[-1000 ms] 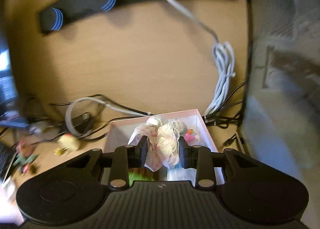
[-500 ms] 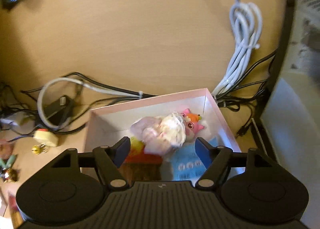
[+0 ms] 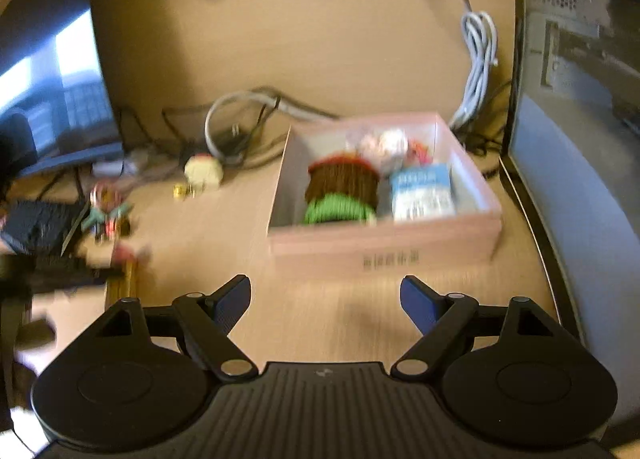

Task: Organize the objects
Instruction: 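Grasp the wafer-stick pack with the left tool and lift it, then grasp the black-haired doll keychain with the right tool while the left tool holds the wafer pack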

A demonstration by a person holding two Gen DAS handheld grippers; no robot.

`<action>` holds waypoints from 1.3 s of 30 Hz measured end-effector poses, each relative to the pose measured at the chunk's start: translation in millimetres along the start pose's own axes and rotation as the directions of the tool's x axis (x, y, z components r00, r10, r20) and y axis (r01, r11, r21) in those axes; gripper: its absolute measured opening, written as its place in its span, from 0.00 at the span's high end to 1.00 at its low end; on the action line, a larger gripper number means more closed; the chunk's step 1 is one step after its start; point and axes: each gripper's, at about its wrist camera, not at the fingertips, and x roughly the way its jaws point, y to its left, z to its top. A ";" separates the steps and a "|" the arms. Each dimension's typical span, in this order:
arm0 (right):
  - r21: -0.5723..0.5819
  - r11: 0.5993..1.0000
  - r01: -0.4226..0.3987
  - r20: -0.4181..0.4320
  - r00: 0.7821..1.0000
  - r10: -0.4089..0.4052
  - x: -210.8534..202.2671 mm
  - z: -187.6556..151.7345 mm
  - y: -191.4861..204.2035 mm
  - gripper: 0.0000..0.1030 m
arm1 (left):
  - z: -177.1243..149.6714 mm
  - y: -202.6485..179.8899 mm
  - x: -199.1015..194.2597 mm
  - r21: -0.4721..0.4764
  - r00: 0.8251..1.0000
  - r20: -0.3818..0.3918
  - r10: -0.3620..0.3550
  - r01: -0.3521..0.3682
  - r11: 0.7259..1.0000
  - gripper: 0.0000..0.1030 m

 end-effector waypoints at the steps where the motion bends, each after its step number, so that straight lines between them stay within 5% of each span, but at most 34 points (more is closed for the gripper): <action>1: -0.002 1.000 0.005 -0.005 1.000 -0.005 -1.4 -4.7 0.3 0.20 | -1.3 3.0 0.2 -0.024 1.000 0.002 0.016 -0.016 1.000 0.57; 7: 0.024 1.000 0.012 -0.040 0.999 -0.011 -4.0 -22.5 -7.1 0.20 | -0.8 12.5 28.2 -0.117 0.993 -0.072 0.093 -0.101 0.988 0.56; 15: 0.004 1.000 -0.004 -0.086 0.996 0.004 3.7 -31.6 -3.6 0.20 | 3.2 -6.7 49.0 0.053 0.978 -0.049 0.201 -0.198 0.979 0.56; 19: -0.038 0.999 -0.028 -0.097 0.995 0.024 8.7 -32.8 7.3 0.20 | -1.5 -0.2 41.9 0.115 0.972 -0.046 0.230 -0.223 0.968 0.74; 23: -0.090 0.994 -0.064 -0.120 0.991 0.053 23.5 -27.5 24.3 0.20 | -10.8 37.7 10.6 0.014 0.988 -0.064 0.144 -0.143 0.990 0.74; 30: -0.242 0.941 -0.237 -0.123 0.969 0.213 63.2 3.3 110.3 0.20 | -33.3 111.3 -76.5 -0.109 0.994 -0.021 0.104 -0.105 0.988 0.74; 34: -0.340 0.890 -0.302 -0.031 0.950 0.311 93.5 36.3 188.8 0.20 | -34.0 157.5 -120.4 -0.193 0.991 0.012 0.134 -0.129 0.973 0.74; 39: -0.216 0.894 -0.393 -0.019 0.917 0.399 154.2 82.5 271.0 0.21 | -27.9 202.5 -170.6 -0.192 0.979 0.071 0.190 -0.174 0.966 0.74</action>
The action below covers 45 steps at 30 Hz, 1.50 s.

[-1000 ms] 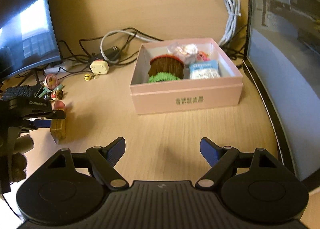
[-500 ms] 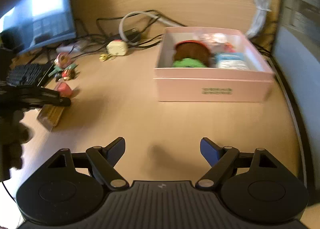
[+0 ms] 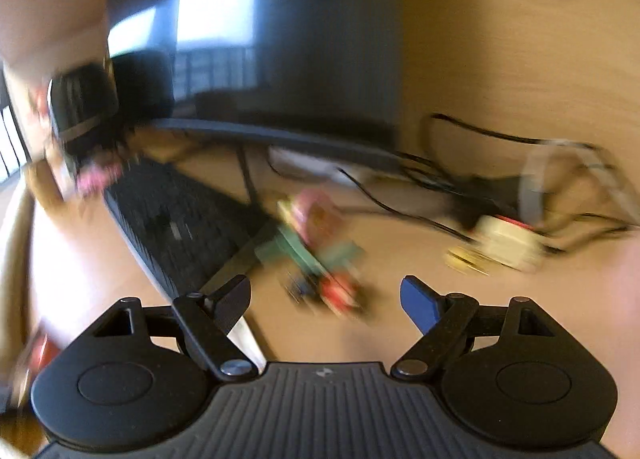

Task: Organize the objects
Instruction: 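Grasp the black-haired doll keychain with the right tool while the left tool holds the wafer pack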

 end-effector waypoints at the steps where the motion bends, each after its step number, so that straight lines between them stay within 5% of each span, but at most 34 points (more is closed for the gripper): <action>1: 0.021 1.000 0.013 0.006 1.000 -0.013 18.1 8.8 6.5 0.24 | 2.8 8.2 -6.2 0.006 1.000 0.010 0.006 -0.006 1.000 0.74; 6: 0.089 0.987 0.136 0.035 0.990 -0.139 92.6 28.8 25.9 0.40 | 8.5 51.9 -31.4 0.005 0.997 0.061 0.045 -0.045 0.999 0.74; 9: 0.121 0.976 0.183 -0.005 0.983 -0.183 118.2 30.0 22.6 0.60 | 9.9 69.8 -30.9 -0.007 0.998 0.047 0.039 -0.038 0.999 0.74; 13: 0.140 0.969 0.201 -0.024 0.980 -0.200 100.8 25.5 11.0 0.64 | 15.5 77.3 -19.0 -0.009 0.999 0.029 -0.018 0.018 1.000 0.74; 19: -0.051 0.978 0.204 -0.131 0.969 -0.209 28.5 -20.5 4.3 0.70 | 13.6 50.2 21.0 0.003 0.986 -0.018 -0.163 0.163 0.987 0.74; 23: -0.184 0.958 0.218 -0.097 0.966 -0.239 -31.4 -46.5 14.5 0.67 | 8.5 28.2 39.1 -0.007 0.970 -0.065 -0.232 0.232 0.973 0.74; 25: -0.269 0.949 0.164 -0.071 0.979 -0.189 -55.8 -52.8 25.5 0.52 | 5.0 20.4 40.0 -0.004 0.968 -0.068 -0.241 0.241 0.970 0.74; 30: -0.401 0.911 0.092 -0.103 0.984 -0.145 -51.2 -66.2 56.4 0.39 | -7.9 21.3 20.4 -0.008 0.972 -0.049 -0.229 0.228 0.974 0.74; 32: -0.389 0.915 0.107 -0.101 0.982 -0.158 -58.1 -73.3 59.4 0.37 | -10.9 31.4 11.6 -0.033 0.975 -0.031 -0.220 0.219 0.975 0.74; 34: -0.336 0.935 0.114 -0.121 0.979 -0.162 -70.5 -84.4 55.9 0.25 | -11.2 41.9 9.3 -0.064 0.978 -0.018 -0.209 0.207 0.976 0.74; 45: -0.306 0.905 0.295 -0.077 0.940 -0.333 -97.2 -99.0 24.4 0.25 | -1.9 -0.6 26.1 -0.037 0.960 -0.019 -0.279 0.278 0.960 0.74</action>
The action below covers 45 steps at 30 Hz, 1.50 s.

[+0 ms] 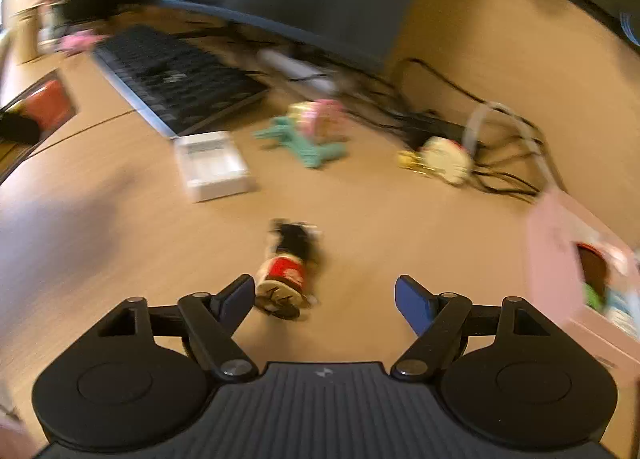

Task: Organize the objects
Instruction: 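Grasp the black-haired doll keychain with the right tool while the left tool holds the wafer pack, then lower the wafer-stick pack into the pink box and open the left tool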

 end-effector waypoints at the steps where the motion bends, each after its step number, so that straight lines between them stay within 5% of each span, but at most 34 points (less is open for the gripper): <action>1: 0.022 0.999 -0.025 0.011 1.000 0.024 -2.7 2.6 -4.5 0.25 | -1.4 -5.2 2.9 0.010 1.000 -0.005 0.000 0.000 1.000 0.74; 8: 0.027 0.987 -0.159 0.008 0.987 0.159 22.0 13.7 -3.9 0.26 | -23.7 -27.0 3.0 -0.002 0.997 -0.046 0.058 -0.058 0.998 0.74; 12: 0.082 0.970 -0.230 -0.033 0.972 0.233 44.4 14.1 -5.3 0.43 | -35.6 -31.7 2.5 -0.012 0.991 -0.073 0.111 -0.112 0.994 0.74; 15: 0.084 0.963 -0.257 -0.054 0.963 0.262 53.7 12.7 -2.5 0.66 | -43.1 -33.9 -1.4 -0.036 0.988 -0.085 0.129 -0.133 0.991 0.74; 20: 0.118 0.952 -0.283 -0.027 0.957 0.288 45.2 10.4 -13.3 0.69 | -50.0 -44.3 8.1 -0.009 0.981 -0.131 0.147 -0.149 0.989 0.74; 32: 0.244 0.960 -0.139 -0.024 0.988 0.149 -33.9 -17.1 -78.9 0.69 | -43.8 -111.7 58.6 0.136 0.979 -0.197 -0.061 0.089 0.987 0.74; 40: 0.344 0.939 0.017 -0.024 1.000 -0.009 -79.0 -48.9 -111.4 0.69 | -46.5 -168.1 100.1 0.239 0.933 -0.317 -0.171 0.253 0.938 0.74; 45: 0.417 0.900 0.125 -0.025 0.992 -0.126 -110.4 -76.7 -134.5 0.69 | -21.5 -221.8 120.6 0.293 0.913 -0.323 -0.249 0.347 0.891 0.74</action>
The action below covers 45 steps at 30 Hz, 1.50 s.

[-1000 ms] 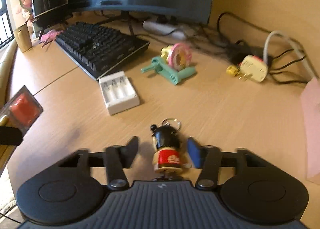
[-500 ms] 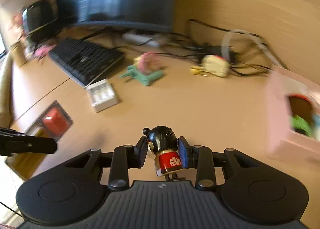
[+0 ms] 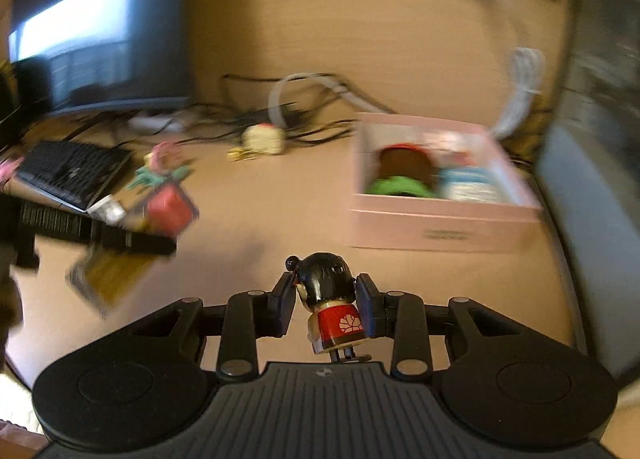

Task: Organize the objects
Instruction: 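Lower the wafer-stick pack into the pink box and open the left tool, then drop the doll keychain into the pink box with the right tool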

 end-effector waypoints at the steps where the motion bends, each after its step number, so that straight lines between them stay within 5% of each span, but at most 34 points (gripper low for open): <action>1: 0.021 1.000 0.017 0.006 1.000 -0.017 -5.1 -4.0 -7.6 0.69 | 10.8 -8.5 3.8 0.022 1.000 0.011 -0.011 0.010 1.000 0.74; 7: 0.145 0.987 0.066 0.025 0.997 -0.070 -26.4 -30.8 -45.8 0.69 | 75.3 -71.0 47.0 0.141 0.993 0.064 -0.101 0.091 0.986 0.74; 13: 0.141 0.985 0.097 0.041 0.994 -0.104 -37.6 -43.8 -62.9 0.69 | 109.3 -102.2 112.8 0.076 0.981 0.193 -0.023 0.009 0.997 0.74; 17: 0.163 0.983 0.079 0.025 0.996 -0.084 -37.1 -49.6 -77.6 0.69 | 104.5 -97.3 169.3 -0.006 0.990 0.131 0.047 -0.047 0.999 0.74; 20: 0.159 0.985 0.063 0.006 0.998 -0.065 -32.5 -53.5 -88.5 0.69 | 93.3 -96.4 193.8 -0.049 0.994 0.104 0.027 -0.022 0.999 0.74; 25: 0.141 0.990 0.025 -0.032 0.999 -0.021 -19.8 -53.6 -101.0 0.69 | 84.1 -103.2 220.8 0.004 0.990 0.079 0.113 -0.114 0.993 0.76; 29: 0.111 0.994 -0.008 -0.029 1.000 0.011 -16.4 -49.9 -101.8 0.69 | 84.5 -97.2 209.6 -0.019 0.982 0.123 0.146 -0.144 0.989 0.76; 35: 0.102 0.994 -0.038 -0.008 0.999 0.039 -9.9 -35.9 -106.8 0.69 | 83.1 -76.6 139.1 -0.103 0.960 0.256 0.113 -0.089 0.991 0.76; 39: 0.095 0.994 -0.052 0.040 0.998 0.049 -1.7 -7.5 -112.7 0.69 | 61.3 -52.2 89.5 -0.098 0.971 0.208 0.116 -0.097 0.990 0.76; 45: 0.033 0.997 -0.073 0.187 0.980 0.066 27.2 80.9 -103.7 0.69 | -4.5 -0.6 19.1 -0.154 0.977 0.109 0.186 -0.168 0.974 0.76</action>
